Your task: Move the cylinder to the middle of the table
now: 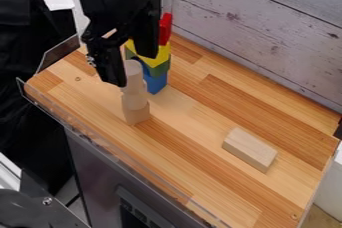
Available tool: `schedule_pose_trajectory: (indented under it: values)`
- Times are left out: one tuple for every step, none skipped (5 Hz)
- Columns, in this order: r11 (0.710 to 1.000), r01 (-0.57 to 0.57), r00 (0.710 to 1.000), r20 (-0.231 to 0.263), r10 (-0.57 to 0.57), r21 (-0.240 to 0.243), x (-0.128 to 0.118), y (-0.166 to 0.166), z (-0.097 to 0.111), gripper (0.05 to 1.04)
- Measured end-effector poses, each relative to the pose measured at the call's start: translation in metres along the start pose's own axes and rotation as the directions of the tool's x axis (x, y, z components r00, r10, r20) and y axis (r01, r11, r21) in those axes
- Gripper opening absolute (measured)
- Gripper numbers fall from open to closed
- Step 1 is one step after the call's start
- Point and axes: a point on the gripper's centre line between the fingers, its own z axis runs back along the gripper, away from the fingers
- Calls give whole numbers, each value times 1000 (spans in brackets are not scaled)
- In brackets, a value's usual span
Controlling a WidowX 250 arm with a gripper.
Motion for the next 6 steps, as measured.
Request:
schedule_pose_trajectory:
  values:
    - [1000,3,1000,-13,-3,7,2,-4,-9,1001]
    - [1000,3,1000,-16,-3,4,6,-11,-14,1001]
    - [1000,-9,1000,-21,9,14,13,-16,-18,1001]
    - [999,-32,999,-27,33,33,21,-15,-25,965]
    - [999,-39,999,-24,40,36,23,-17,-30,686]
    - [999,-35,999,-16,36,21,24,-19,-30,543]
